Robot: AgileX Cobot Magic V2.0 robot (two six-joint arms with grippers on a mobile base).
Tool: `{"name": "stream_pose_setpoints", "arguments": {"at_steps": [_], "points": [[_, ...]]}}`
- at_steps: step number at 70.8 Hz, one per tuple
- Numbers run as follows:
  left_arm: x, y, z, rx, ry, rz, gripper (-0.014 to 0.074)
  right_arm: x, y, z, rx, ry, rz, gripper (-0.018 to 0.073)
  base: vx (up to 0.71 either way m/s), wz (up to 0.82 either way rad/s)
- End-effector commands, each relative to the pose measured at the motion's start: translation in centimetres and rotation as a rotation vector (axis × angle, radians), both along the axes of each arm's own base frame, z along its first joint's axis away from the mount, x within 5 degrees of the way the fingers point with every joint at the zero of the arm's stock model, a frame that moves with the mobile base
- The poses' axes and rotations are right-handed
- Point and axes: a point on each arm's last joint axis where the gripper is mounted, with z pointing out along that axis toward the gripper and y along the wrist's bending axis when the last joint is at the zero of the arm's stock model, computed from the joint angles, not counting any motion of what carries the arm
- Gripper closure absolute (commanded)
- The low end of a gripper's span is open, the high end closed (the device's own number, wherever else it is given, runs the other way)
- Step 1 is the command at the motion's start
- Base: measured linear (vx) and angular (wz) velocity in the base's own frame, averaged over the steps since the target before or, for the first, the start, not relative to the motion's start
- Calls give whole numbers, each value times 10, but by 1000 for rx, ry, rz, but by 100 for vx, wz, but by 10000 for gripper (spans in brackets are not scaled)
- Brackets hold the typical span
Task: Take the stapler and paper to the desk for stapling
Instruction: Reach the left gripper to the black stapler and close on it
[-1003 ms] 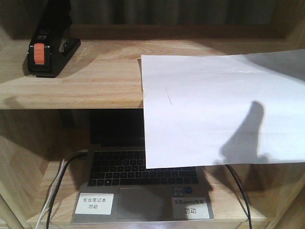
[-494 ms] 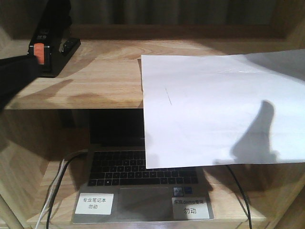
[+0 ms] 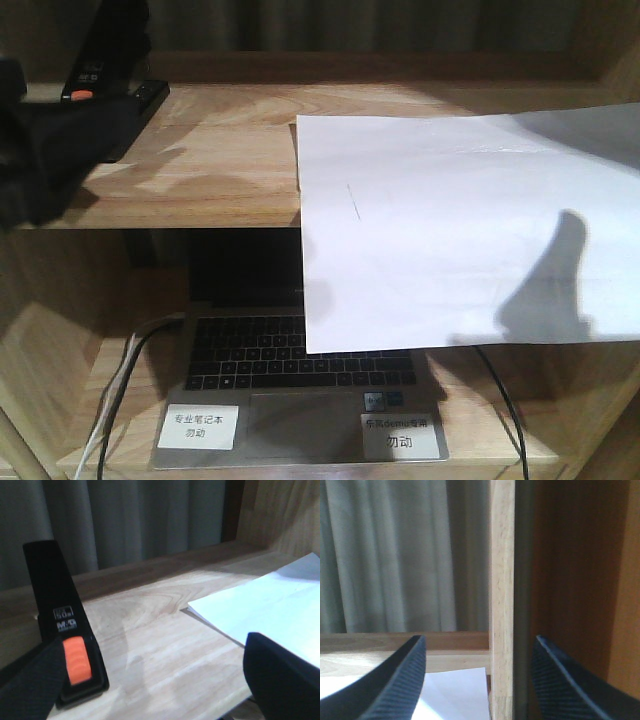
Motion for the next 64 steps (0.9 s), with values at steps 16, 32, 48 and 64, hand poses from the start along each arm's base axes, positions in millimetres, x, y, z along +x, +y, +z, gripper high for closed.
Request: {"name": "stream_pose_setpoints", "arguments": {"at_steps": [16, 32, 48, 64], "points": [[29, -6, 61, 8, -11, 112, -36, 0, -1, 13, -9, -86, -10, 126, 0, 0], [62, -21, 76, 73, 126, 160, -14, 0, -1, 13, -9, -86, -10, 126, 0, 0], [94, -31, 84, 75, 243, 265, -5, 0, -1, 13, -9, -86, -10, 126, 0, 0], [124, -40, 79, 76, 314, 334, 9, 0, -1, 13, -9, -86, -10, 126, 0, 0]]}}
